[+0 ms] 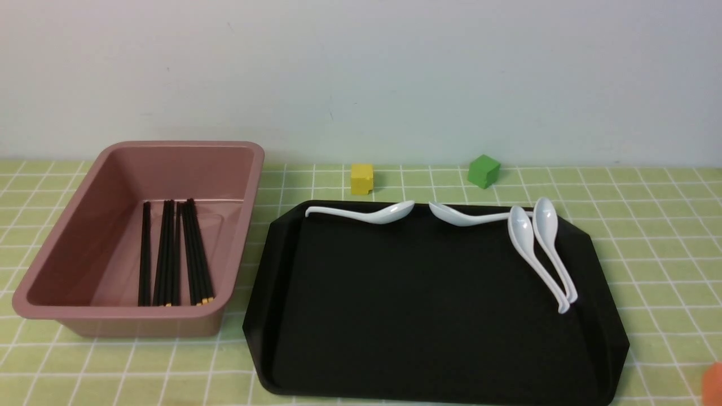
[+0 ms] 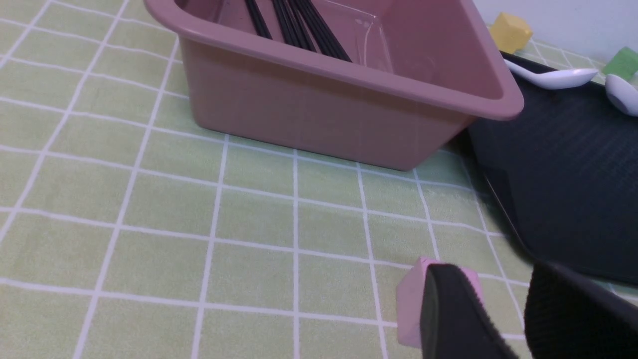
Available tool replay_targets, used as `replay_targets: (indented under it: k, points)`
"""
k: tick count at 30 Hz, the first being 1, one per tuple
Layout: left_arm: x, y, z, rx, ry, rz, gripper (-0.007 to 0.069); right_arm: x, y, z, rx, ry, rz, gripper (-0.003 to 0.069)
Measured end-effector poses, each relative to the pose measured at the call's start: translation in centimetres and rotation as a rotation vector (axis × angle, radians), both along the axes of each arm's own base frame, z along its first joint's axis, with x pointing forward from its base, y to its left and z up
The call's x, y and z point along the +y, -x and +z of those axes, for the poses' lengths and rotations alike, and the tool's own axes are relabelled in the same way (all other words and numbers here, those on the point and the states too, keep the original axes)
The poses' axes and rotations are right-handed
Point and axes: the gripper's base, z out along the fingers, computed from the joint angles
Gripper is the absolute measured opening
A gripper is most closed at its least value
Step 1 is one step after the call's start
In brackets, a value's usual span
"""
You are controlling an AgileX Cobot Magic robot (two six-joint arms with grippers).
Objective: On green tablecloth take chopsticks from black tray and put them in box.
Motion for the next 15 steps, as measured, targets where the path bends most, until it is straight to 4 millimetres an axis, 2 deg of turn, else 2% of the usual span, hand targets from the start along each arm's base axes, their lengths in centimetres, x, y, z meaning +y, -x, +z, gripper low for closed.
replay_targets:
  k: [15]
  points:
    - [0.00, 0.00, 0.00, 0.000, 0.000, 0.000, 0.0239, 0.00, 0.00, 0.02, 0.000, 0.000, 0.000, 0.0097]
